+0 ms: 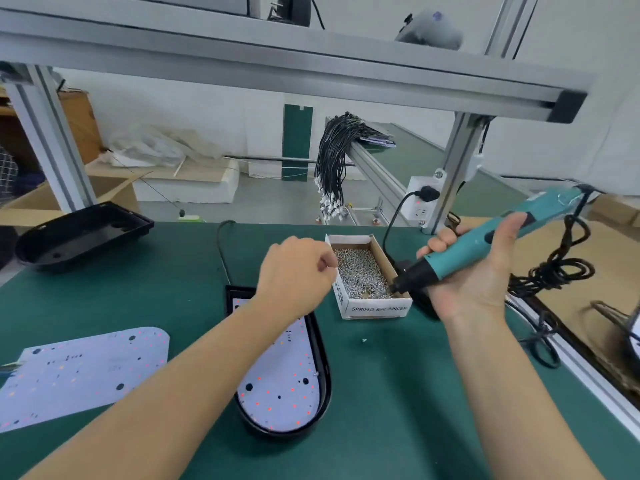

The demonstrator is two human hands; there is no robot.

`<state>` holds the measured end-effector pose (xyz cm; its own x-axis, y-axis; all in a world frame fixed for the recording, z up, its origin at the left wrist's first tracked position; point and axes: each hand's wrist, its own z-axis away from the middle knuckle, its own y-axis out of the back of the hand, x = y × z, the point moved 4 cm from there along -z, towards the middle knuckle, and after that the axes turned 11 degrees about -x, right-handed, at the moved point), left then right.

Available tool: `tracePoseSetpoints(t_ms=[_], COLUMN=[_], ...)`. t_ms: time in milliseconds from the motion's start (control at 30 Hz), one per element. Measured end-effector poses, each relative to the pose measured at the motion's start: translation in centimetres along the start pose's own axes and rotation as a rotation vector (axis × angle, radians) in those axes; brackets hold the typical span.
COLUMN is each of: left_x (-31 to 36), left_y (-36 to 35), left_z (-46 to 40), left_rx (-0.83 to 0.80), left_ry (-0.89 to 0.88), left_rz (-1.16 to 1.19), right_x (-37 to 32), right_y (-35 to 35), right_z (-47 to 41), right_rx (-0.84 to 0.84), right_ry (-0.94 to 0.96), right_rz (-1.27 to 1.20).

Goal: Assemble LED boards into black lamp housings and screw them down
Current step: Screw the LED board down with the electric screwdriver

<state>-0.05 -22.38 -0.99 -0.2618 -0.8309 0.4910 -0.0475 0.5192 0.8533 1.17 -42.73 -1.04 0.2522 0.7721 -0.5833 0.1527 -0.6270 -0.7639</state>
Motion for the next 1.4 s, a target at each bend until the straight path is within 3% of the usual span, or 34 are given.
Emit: tracePoseSetpoints(t_ms=[100, 267, 500, 667, 800, 967, 1033, 1200, 1400], left_x=[2.3, 2.1, 2.6, 2.5, 2.1, 1.3, 0.6, -2.2, -4.9], left_y=[-3.7, -7.7, -8.8, -8.1, -7.4, -4.2, -3.0, -0.4, 1.4], left_z=[-4.6, -8.1, -8.6, -8.2, -7.5, -4.3, -2.4, 2.4, 6.8], left_rx=[-0.19, -0.31, -0.301, -0.248, -0.203, -0.157, -0.155, -0.131, -0.084], left_ry=[-0.056, 0.045, 0.016, 0.099, 0.132, 0.185, 0.235, 0.291, 0.377], left_rz=[-0.253, -0.627, -0.718, -0.592, -0.276, 0.869, 1.168, 1.53, 1.697], right_x=[-0.3, -1.2, -2.2, -2.2, -2.4, -2.5, -2.3, 0.0, 3.5], right_y=[-0.6, -1.1, -0.5, -0.5, -0.7, -2.1, -2.7, -5.4, -9.5], right_z=[0.9, 2.3, 2.8, 2.8, 2.9, 2.9, 3.0, 3.8, 4.3], right_rx=[-0.05, -0.135, -0.108, -0.088, -0.102, -0.16, -0.194, -0.28, -0.387], right_ry=[-0.052, -0.096, -0.075, -0.067, -0.071, -0.048, -0.043, -0.079, -0.062], right_rz=[0.047, 0.119, 0.184, 0.181, 0.18, 0.163, 0.151, 0.067, 0.023])
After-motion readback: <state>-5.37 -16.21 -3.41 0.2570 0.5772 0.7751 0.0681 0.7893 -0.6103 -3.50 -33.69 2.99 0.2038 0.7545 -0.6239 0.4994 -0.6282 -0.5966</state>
